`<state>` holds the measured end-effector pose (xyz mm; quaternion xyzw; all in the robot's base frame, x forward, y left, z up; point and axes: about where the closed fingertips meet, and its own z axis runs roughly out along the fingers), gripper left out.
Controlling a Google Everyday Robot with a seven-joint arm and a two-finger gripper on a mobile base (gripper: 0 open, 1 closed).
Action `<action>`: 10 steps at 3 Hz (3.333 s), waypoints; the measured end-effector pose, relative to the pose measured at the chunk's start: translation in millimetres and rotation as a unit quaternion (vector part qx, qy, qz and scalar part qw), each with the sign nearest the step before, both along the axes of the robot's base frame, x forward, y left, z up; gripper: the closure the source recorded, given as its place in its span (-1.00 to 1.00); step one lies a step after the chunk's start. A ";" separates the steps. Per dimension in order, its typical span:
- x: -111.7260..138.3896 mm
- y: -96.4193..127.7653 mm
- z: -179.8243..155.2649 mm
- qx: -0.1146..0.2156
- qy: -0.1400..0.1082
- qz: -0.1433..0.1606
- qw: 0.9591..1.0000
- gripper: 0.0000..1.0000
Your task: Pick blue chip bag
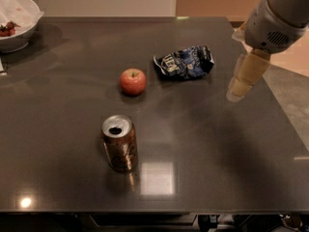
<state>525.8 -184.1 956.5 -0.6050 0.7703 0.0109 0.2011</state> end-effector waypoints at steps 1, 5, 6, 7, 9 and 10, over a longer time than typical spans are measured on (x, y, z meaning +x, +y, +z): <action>35.6 14.9 -11.5 0.020 0.001 0.007 1.000 -1.00; 181.7 10.0 -85.2 0.050 0.030 -0.050 0.997 -1.00; 201.1 0.9 -98.3 0.050 0.035 -0.075 0.995 -1.00; 207.6 2.6 -107.3 0.048 0.050 -0.086 0.994 -0.67; 204.7 22.8 -97.8 0.066 0.059 -0.072 0.993 0.30; 198.8 27.9 -79.8 0.080 0.049 -0.064 0.994 0.73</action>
Offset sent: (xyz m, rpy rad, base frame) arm 0.1254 0.0363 -0.0469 0.1205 0.0358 0.0170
